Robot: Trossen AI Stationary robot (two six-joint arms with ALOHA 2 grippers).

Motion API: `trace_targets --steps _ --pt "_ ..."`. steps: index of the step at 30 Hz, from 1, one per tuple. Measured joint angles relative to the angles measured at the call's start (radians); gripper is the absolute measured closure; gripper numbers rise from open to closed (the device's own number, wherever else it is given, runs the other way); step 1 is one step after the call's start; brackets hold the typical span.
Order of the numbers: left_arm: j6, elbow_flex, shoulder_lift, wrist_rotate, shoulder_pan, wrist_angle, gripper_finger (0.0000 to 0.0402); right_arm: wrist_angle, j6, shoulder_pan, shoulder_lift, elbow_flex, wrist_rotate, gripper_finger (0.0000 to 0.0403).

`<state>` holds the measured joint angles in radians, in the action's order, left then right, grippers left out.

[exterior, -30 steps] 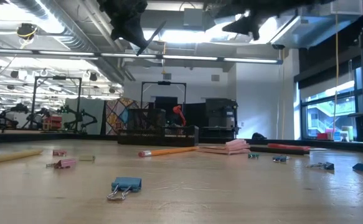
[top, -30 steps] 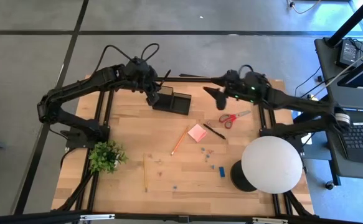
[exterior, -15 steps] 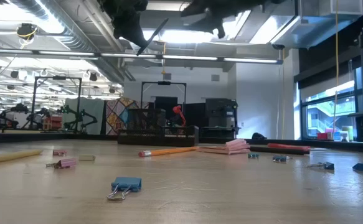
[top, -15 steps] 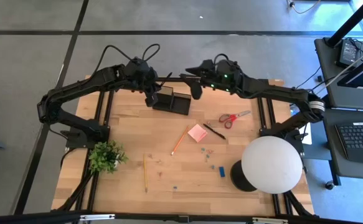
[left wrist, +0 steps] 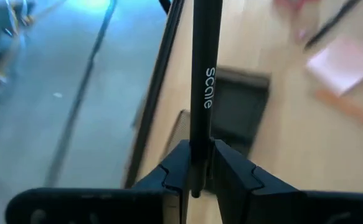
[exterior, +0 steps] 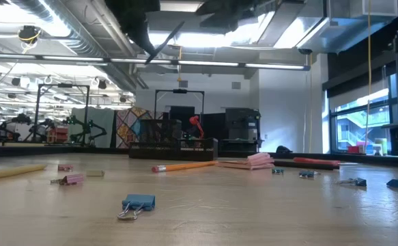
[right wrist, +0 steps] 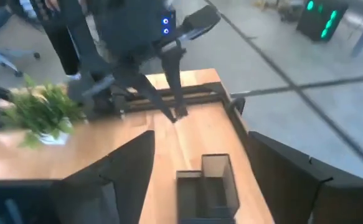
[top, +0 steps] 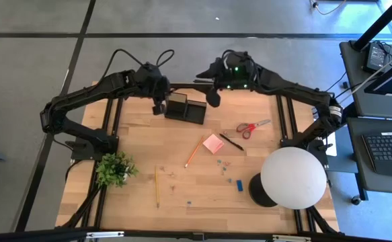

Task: Pick and place office supplies into organizer
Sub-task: Put the black pen into the black desk organizer

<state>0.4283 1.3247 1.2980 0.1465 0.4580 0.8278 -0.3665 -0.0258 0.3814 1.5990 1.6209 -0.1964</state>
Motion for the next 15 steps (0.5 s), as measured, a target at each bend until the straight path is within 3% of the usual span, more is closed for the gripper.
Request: trace_targets --steps 7,11,15 --pt "0.427 0.0 0.0 0.068 0.0 -0.001 0.0352 -0.058 0.403 0.042 -0.001 0.078 -0.121 0.0146" --pt "0.701 0.0 0.0 0.083 0.0 -0.003 0.0352 -0.082 0.471 0.058 -0.001 0.078 -0.141 0.0146" --pt "0.958 0.0 0.0 0.163 0.0 -0.07 0.0352 -0.098 0.509 0.057 0.018 0.078 -0.158 0.0146"
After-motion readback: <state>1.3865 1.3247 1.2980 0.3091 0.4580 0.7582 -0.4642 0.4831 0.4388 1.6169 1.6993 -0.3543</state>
